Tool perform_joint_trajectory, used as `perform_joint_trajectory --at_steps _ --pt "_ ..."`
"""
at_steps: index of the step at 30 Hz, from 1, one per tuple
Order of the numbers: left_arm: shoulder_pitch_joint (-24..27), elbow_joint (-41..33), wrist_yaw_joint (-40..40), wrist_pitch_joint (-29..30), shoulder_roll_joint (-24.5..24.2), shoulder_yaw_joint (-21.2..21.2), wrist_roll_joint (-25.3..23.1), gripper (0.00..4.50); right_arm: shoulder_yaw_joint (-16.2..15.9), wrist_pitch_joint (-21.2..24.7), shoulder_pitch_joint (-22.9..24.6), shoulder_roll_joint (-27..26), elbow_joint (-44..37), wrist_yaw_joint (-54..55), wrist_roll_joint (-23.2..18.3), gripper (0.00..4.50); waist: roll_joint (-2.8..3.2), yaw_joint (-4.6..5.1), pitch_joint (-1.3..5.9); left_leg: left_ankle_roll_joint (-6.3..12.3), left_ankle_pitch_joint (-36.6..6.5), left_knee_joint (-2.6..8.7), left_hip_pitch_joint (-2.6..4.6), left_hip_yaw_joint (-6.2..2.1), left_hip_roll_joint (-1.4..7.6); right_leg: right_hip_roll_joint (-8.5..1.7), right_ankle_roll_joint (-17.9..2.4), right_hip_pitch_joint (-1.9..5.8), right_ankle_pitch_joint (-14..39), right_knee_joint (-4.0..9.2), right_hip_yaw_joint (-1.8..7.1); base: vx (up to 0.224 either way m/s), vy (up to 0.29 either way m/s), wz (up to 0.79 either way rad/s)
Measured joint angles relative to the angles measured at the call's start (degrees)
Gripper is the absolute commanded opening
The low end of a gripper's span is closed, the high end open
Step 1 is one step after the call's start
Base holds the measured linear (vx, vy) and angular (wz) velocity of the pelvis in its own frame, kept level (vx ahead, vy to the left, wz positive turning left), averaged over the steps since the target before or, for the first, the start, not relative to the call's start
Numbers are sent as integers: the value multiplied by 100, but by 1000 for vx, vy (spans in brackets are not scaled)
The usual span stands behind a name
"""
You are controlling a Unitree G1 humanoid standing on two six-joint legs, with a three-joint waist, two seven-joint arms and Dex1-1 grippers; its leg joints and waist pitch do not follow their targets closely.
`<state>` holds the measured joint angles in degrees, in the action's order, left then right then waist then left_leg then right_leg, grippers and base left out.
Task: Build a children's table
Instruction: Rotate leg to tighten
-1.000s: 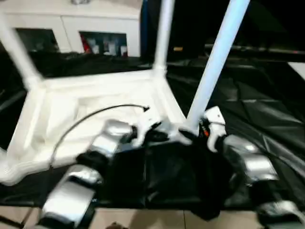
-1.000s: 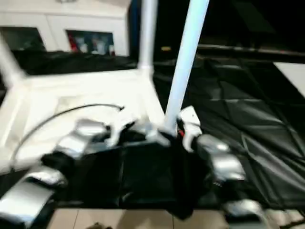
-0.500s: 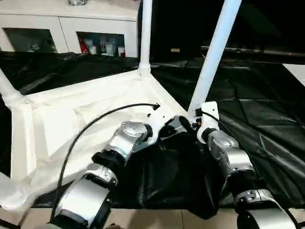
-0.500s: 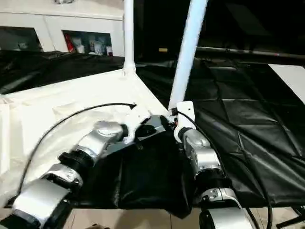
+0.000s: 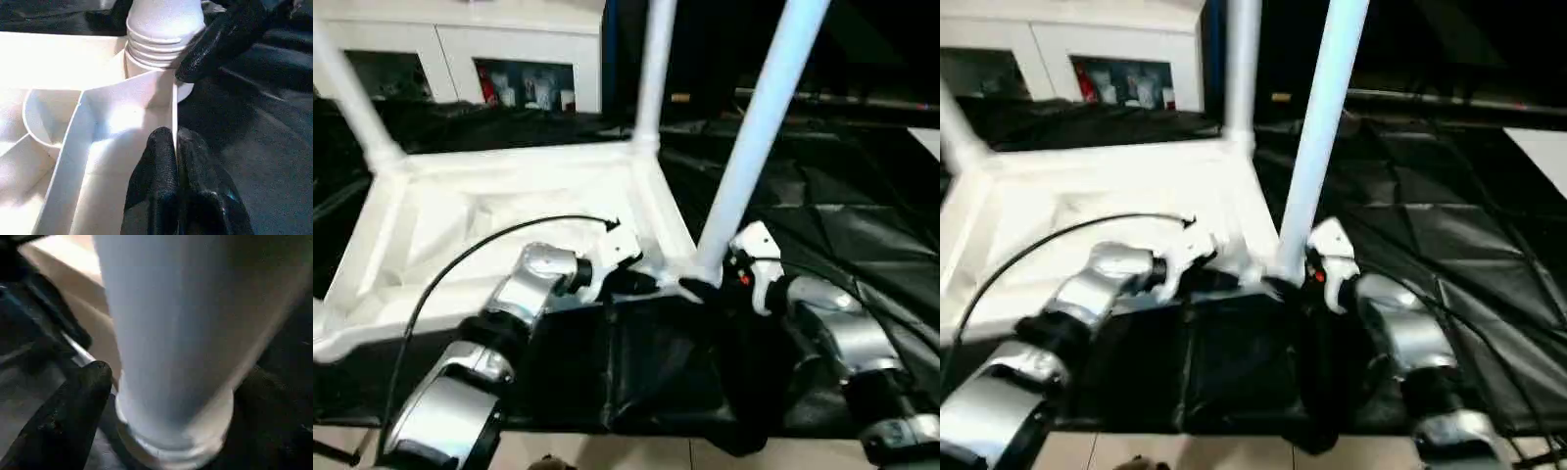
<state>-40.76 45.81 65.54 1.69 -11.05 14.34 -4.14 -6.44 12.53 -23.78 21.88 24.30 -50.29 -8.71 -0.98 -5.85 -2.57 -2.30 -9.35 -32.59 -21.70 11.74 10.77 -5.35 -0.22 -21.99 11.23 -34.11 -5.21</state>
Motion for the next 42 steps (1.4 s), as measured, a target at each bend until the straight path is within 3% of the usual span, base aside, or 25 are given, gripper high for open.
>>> perform_joint_trajectory --at_steps 4,17,24,29,33,37,42 --pt "104 -186 263 109 -90 6 59 0 -36 77 62 133 -171 -236 -73 416 0 -17 0 -1 0 0 1 1 2 0 0 -2 0 -4 -1 0 0 0" --pt "215 -400 394 223 -152 6 74 0 -145 156 106 221 -172 -524 -69 304 0 -48 0 -1 1 0 2 1 3 0 0 -2 0 -7 -1 0 0 0" --pt "231 -401 306 253 -164 -1 66 0 -56 196 151 57 -152 -283 -71 279 -1 -19 2 -1 1 -7 6 1 4 1 -1 0 -1 -14 0 0 0 0" --pt "78 -94 -476 321 102 -81 -65 0 316 267 98 -583 137 948 -36 276 -18 69 9 -4 1 -9 34 1 0 -1 -12 18 -9 -16 5 0 0 0" --pt "-10 51 -975 421 308 -110 -127 0 502 307 -21 -930 317 1677 -11 275 -18 80 9 -4 0 -9 46 1 1 -1 2 29 -6 -10 5 0 0 0" --pt "-296 469 -2231 748 917 -229 -267 0 934 179 -499 -1665 998 3474 180 275 -24 103 14 -5 1 -6 57 1 -2 -2 3 32 -6 -1 7 0 0 0" --pt "-320 533 -2663 770 1166 -178 -366 0 978 -63 -673 -1762 1349 3988 303 275 -44 87 27 -5 0 -3 65 1 -3 -2 5 45 -8 3 7 0 0 0"
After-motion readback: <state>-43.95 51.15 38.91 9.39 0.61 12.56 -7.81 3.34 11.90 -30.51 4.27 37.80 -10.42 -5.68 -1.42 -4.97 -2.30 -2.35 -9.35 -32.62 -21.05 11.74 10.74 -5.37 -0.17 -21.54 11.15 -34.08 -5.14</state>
